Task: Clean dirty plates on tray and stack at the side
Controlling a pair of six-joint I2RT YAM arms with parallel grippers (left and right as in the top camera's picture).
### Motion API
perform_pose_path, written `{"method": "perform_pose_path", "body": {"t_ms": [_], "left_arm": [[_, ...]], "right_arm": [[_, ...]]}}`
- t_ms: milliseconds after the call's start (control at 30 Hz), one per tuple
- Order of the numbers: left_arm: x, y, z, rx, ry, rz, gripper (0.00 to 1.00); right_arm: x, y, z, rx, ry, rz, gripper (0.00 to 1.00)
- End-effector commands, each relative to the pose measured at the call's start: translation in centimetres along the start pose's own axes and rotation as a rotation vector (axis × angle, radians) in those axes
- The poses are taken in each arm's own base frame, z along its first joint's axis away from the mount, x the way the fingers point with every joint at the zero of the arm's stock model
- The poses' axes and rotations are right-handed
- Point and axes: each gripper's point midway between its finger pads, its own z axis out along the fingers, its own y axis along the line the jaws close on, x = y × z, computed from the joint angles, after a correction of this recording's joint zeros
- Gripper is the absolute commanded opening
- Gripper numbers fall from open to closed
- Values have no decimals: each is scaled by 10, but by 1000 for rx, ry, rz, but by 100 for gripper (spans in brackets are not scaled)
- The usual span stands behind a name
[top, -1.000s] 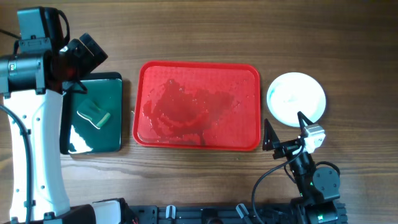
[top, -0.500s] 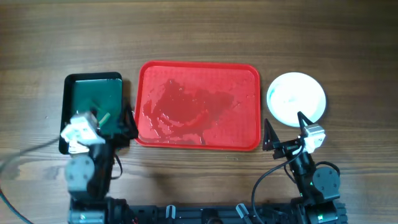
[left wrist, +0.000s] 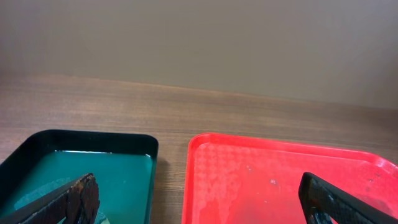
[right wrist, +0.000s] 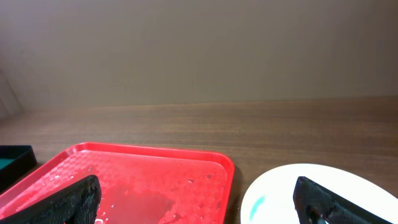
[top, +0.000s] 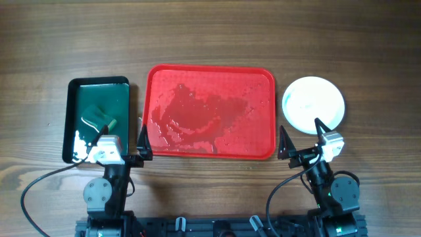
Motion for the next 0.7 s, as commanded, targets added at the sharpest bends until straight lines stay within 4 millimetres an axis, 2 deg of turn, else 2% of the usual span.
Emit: {"method": "perform_pose_path", "body": {"t_ms": [0,67,667], "left_arm": [[3,-13,0,58,3,26,100],[4,-17,0,76,7,27,100],[4,-17,0,76,7,27,100]], "right_arm": [[-2,0,0,4,-9,13,100],[-2,0,0,4,-9,13,100],[-2,0,0,4,-9,13,100]]}}
